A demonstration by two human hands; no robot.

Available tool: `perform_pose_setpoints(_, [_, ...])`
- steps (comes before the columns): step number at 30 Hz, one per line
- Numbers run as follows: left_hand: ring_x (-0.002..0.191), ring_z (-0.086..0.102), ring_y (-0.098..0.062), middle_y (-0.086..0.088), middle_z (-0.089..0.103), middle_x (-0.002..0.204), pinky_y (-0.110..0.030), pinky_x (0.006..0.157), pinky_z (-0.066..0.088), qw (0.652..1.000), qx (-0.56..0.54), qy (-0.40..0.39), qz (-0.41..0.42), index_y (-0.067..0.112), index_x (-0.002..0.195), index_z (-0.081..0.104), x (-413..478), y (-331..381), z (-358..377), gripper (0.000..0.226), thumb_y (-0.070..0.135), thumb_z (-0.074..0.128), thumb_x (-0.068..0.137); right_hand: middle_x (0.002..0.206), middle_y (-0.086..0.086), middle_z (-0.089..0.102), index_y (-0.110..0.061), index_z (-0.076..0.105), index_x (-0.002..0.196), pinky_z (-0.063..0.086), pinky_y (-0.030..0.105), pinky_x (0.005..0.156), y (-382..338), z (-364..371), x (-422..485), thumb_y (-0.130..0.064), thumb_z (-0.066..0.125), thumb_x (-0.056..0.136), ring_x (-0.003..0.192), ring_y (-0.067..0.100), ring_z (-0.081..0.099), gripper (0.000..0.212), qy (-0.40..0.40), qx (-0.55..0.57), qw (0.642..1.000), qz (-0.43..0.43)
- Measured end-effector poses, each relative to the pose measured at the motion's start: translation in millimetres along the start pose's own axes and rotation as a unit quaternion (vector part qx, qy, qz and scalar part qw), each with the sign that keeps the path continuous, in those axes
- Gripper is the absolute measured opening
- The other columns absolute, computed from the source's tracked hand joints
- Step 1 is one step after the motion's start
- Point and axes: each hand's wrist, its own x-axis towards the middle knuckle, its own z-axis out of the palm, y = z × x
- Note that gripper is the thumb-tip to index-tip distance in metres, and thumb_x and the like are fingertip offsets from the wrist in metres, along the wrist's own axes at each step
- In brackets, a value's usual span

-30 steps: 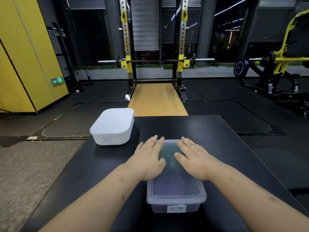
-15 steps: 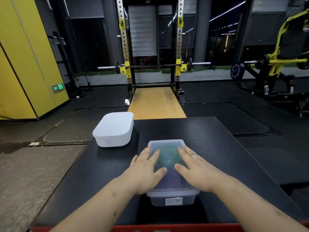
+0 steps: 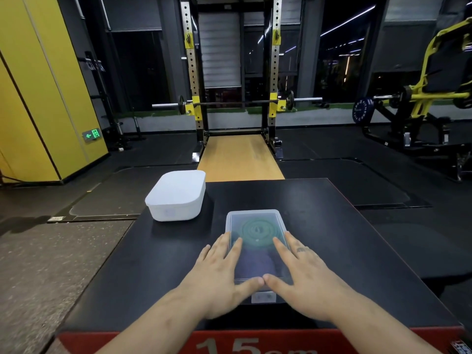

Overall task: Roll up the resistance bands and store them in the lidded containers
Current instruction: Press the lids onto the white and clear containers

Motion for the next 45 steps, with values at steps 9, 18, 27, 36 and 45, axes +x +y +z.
perform_pose_setpoints(9, [0.150,-0.028,-0.008,0.002,-0.029,0.165,-0.037,0.126,-0.009,1.000,0.001,-0.010,-0.001,0.029,0.161,-0.013,0.6,2.4,-1.5,0.109,0.094,0.019,0.080,0.168,-0.013,-0.027,-0.047,-0.010,0.161,0.001,0.038,0.128,1.7,3.8,-0.8,-0.080,0.030,0.095,0.160,0.016,-0.010,0.085,-0.001,0.023,1.000,0.006])
perform_pose_setpoints(18, [0.153,-0.024,-0.013,0.000,-0.026,0.167,-0.035,0.125,-0.008,1.000,-0.025,-0.018,-0.001,0.029,0.162,-0.010,11.7,12.1,-5.7,0.107,0.091,0.024,0.082,0.169,-0.012,-0.024,-0.041,-0.007,0.163,0.001,0.036,0.127,11.0,-3.3,5.3,-0.076,0.034,0.097,0.159,0.013,-0.008,0.085,-0.002,0.029,1.000,0.006])
perform_pose_setpoints(27, [0.154,-0.021,-0.015,-0.003,-0.023,0.168,-0.035,0.124,-0.007,0.999,-0.037,-0.023,0.013,0.027,0.162,-0.007,48.2,31.6,-9.4,0.104,0.088,0.028,0.085,0.170,-0.010,-0.021,-0.039,-0.006,0.164,-0.002,0.035,0.127,40.8,-15.6,24.9,-0.076,0.033,0.097,0.160,0.013,-0.007,0.086,0.001,0.028,0.999,0.023])
perform_pose_setpoints(36, [0.154,-0.020,-0.016,-0.004,-0.022,0.168,-0.034,0.123,-0.007,0.998,-0.048,-0.032,0.028,0.027,0.162,-0.007,92.6,62.5,-13.0,0.102,0.085,0.030,0.088,0.170,-0.012,-0.020,-0.040,-0.006,0.164,-0.001,0.035,0.127,78.5,-35.2,42.3,-0.073,0.035,0.098,0.160,0.017,-0.004,0.085,0.002,0.034,0.998,0.054])
perform_pose_setpoints(45, [0.156,-0.016,-0.017,-0.002,-0.020,0.169,-0.036,0.124,-0.002,0.997,-0.058,-0.031,0.036,0.028,0.163,-0.004,144.1,90.9,-12.6,0.100,0.085,0.030,0.087,0.171,-0.016,-0.017,-0.044,-0.002,0.164,0.007,0.041,0.128,124.3,-54.3,68.9,-0.076,0.039,0.095,0.161,0.020,0.002,0.086,0.003,0.058,0.996,0.074])
